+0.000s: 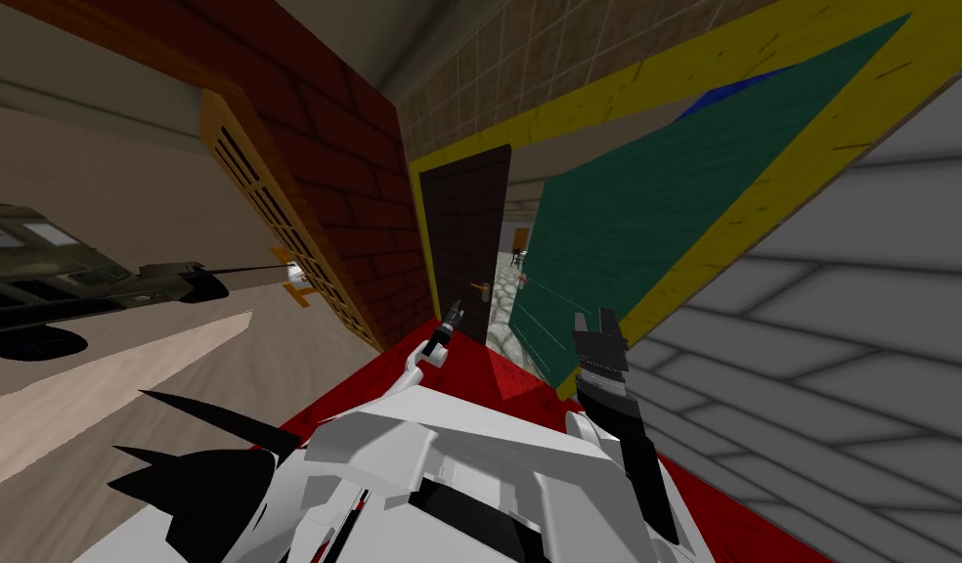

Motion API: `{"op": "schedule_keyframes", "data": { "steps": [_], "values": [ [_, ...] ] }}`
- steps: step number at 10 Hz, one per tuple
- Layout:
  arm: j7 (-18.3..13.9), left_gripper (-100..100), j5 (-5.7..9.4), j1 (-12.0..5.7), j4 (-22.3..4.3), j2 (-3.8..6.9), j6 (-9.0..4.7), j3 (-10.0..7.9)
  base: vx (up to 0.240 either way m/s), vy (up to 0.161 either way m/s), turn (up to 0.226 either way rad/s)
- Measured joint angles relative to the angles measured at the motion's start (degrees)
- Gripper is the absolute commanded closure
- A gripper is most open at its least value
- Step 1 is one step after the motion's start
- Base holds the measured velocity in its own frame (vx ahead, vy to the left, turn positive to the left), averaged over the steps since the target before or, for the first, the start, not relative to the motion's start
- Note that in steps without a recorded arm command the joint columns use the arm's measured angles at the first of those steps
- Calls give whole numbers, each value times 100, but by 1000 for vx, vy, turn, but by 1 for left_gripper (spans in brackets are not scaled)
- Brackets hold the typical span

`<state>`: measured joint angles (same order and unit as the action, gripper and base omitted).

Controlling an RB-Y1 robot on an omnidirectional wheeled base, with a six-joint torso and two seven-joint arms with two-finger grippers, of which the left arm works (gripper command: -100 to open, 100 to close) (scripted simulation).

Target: Push the door open

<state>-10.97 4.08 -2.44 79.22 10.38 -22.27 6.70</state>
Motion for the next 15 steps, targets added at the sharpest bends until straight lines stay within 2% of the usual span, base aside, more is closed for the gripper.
{"op": "schedule_keyframes", "data": {
  "steps": [5, 8, 15],
  "values": [
    [-79, -100, -4, -362, -683, 103, -73, 106, 89, 40, -60],
    [-127, -100, -8, -637, -1131, 160, -67, 175, 117, 56, -79],
    [-216, -100, -14, -1110, -1925, 271, -84, 300, 83, 42, -52]
  ]
}}
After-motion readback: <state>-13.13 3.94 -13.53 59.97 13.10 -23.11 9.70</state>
